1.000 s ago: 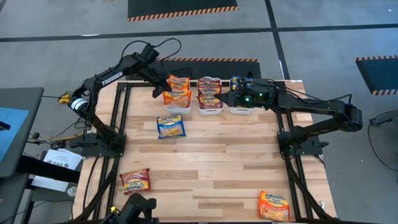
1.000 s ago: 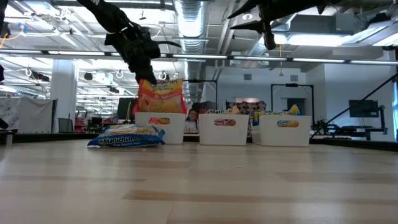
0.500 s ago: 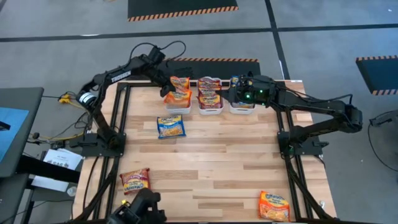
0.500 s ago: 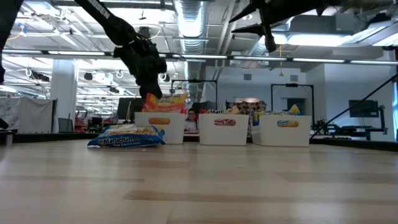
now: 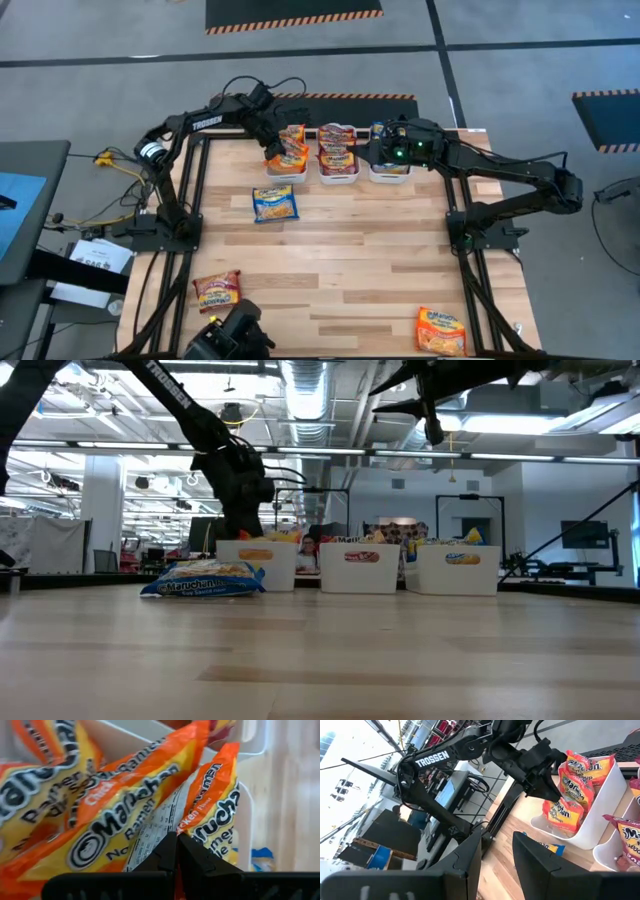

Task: Sort Maruchan noodles
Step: Put the orange noodle pack into the left white bin

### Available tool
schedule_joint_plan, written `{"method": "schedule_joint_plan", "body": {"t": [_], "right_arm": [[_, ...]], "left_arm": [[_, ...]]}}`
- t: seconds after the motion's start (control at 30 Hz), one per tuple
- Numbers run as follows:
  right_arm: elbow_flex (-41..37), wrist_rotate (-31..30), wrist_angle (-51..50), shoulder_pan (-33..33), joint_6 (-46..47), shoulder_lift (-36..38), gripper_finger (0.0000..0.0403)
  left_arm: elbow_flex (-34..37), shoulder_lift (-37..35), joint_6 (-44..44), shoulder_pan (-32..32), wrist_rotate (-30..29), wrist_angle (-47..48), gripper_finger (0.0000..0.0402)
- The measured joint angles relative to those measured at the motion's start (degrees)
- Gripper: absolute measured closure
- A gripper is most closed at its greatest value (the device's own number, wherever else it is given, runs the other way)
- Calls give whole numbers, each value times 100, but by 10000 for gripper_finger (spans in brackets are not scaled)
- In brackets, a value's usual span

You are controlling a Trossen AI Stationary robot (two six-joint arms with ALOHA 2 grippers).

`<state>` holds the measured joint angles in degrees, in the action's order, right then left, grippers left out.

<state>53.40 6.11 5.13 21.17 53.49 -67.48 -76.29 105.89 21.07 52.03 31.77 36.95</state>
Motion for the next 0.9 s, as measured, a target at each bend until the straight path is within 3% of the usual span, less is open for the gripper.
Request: {"method": "schedule_joint_plan", "body": {"t": [0.13,0.3,0.47,0.9], "right_arm": [[1,5,-9,0,-2,0,266],[1,7,-11,0,-12,0,266],[1,7,-11,0,-16,0,266],[1,7,-11,-13,-102,0,266]], "left_arm": [[0,0,-220,91,-524,9,401],[2,0,-482,207,-607,-166,401],[-5,-2,-865,230,-393,-331,402],[-680,-15,-782,197,84,544,402]]}}
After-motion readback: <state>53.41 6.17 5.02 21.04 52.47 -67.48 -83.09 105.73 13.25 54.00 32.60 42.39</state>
